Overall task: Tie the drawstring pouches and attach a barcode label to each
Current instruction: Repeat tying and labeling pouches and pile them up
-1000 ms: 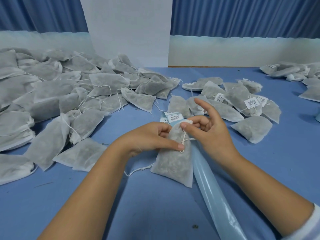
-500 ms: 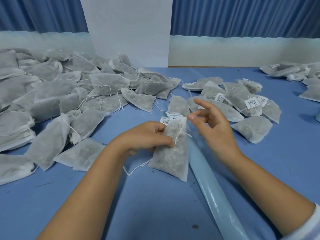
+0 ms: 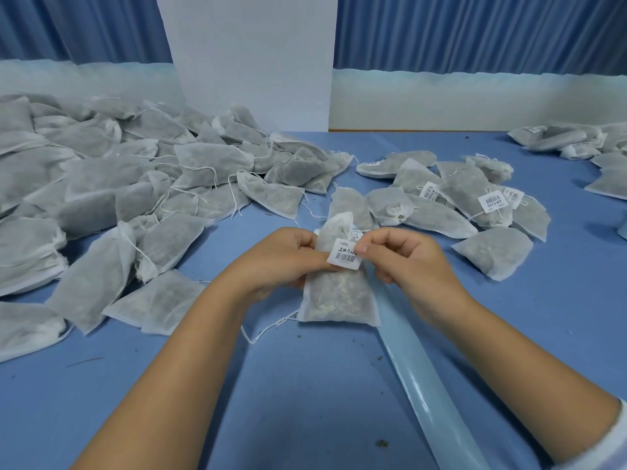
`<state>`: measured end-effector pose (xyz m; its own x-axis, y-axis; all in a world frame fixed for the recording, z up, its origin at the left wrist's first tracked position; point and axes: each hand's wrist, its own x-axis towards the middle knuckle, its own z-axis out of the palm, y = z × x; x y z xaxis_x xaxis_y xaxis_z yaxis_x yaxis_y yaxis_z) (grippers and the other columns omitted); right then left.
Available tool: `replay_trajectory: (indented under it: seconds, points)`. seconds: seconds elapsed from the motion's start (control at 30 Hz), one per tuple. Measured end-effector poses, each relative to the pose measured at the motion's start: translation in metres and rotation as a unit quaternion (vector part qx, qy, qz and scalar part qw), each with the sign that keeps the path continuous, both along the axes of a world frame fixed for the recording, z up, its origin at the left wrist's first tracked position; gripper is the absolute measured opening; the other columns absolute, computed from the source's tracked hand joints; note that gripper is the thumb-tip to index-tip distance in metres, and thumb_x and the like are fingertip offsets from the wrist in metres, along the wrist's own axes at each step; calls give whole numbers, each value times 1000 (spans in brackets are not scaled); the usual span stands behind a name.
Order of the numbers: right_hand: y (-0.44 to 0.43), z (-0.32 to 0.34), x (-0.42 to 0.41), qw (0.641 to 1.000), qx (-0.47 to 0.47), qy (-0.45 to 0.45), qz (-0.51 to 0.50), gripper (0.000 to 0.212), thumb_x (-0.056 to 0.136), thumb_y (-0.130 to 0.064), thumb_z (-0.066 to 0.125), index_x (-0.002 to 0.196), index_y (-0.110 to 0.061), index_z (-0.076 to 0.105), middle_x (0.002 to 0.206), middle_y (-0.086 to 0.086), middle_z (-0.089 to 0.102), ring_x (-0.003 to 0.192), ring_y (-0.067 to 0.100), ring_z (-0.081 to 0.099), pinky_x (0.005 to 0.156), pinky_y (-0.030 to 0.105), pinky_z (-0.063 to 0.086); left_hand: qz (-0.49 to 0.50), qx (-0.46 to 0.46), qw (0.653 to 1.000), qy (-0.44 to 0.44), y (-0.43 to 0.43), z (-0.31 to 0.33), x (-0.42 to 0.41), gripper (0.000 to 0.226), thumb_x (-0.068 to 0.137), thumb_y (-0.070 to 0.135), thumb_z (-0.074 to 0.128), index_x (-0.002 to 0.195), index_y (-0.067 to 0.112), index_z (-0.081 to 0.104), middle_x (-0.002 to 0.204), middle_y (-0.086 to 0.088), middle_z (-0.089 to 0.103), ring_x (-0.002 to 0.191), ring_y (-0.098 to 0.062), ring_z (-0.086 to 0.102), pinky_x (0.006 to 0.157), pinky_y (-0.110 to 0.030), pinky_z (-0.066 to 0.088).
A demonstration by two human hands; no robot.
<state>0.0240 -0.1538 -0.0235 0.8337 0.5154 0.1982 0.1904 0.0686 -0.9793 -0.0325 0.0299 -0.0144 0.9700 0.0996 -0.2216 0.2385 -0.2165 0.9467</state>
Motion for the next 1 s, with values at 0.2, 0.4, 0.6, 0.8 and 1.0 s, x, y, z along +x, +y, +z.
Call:
replay_trajectory:
  seconds: [0.2,0.4,0.6,0.8,1.0]
  points:
    - [0,-2,3,999,-14,8,-51,8,85,-9,71,79,-13,73,54,-15,55,47,-2,45,51,6,36,-23,-6,1000,-12,-1,0,-1,20,81,12,78,100,13,71,112,-23,68,85,-17,66,80,-34,50]
    - [0,-6,5,995,-48,-42,-79,6,79,-14,79,78,-13,73,53,-11,35,52,7,30,51,13,29,-43,-9,999,-22,-2,0,-2,18,82,12,78,98,17,73,105,-16,74,87,-16,68,83,-36,51]
    - [0,-9,3,985,-67,-123,-98,10,77,-14,81,80,-16,71,54,-17,42,54,3,36,53,10,32,-58,-3,998,-26,-4,4,-5,38,73,23,80,108,13,70,109,-15,73,104,-30,70,95,-49,52]
    - [1,-11,4,981,-66,-150,-106,25,75,-19,83,95,-24,70,65,-16,50,57,5,42,58,12,37,0,-6,999,-36,-9,2,0,38,95,42,60,106,6,68,87,-2,69,80,-17,64,75,-34,52]
    - [0,-7,8,996,-37,-28,-79,20,80,-32,78,98,-28,71,81,-6,69,66,5,57,62,16,44,-9,-65,996,-58,-10,4,0,22,99,37,55,99,23,73,87,3,72,77,-11,66,67,-26,56]
